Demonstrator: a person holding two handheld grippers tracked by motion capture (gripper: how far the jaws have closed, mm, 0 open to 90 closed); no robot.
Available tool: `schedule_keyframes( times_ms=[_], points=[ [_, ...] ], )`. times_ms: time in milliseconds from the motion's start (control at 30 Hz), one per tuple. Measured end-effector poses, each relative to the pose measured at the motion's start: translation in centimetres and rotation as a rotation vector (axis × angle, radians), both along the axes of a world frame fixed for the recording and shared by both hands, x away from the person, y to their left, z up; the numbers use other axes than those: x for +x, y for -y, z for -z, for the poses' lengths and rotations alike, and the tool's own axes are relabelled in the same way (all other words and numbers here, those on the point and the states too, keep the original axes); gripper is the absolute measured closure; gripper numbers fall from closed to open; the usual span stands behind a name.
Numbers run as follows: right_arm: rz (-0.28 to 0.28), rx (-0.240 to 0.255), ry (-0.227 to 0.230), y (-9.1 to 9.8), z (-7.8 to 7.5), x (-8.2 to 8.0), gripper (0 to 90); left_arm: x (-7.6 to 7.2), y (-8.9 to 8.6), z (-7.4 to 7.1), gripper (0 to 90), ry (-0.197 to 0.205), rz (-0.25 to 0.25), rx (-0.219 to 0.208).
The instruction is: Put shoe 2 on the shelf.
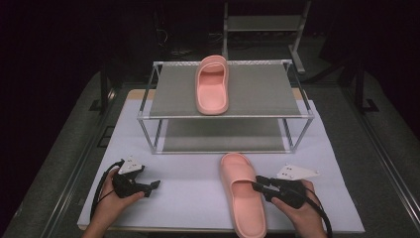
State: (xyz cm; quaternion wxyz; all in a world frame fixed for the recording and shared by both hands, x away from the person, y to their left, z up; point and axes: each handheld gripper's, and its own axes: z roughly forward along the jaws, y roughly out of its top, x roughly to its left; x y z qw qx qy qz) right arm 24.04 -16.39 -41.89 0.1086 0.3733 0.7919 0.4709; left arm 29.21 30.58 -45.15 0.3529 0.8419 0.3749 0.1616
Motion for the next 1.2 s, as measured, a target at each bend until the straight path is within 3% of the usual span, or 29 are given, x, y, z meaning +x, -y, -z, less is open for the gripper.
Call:
schedule_keyframes(
  times_ms=[167, 433, 1200],
  points=[
    [-0.007, -0.014, 0.014, 0.1, -0.3, 0.0, 80.4, 0.0, 0.0, 0.0, 14.8, -0.001, -0.001, 0.0],
    [-0.022, -0.006, 0.035, 0.7, -1.1, 0.0, 84.6, 0.0, 0.0, 0.0, 14.8, 0.002, -0.001, -0.003],
    [-0.014, 0.128, 0.188, 6.4, -9.2, -0.1, 86.0, 0.0, 0.0, 0.0, 14.8, -0.001, -0.001, -0.001]
  ],
)
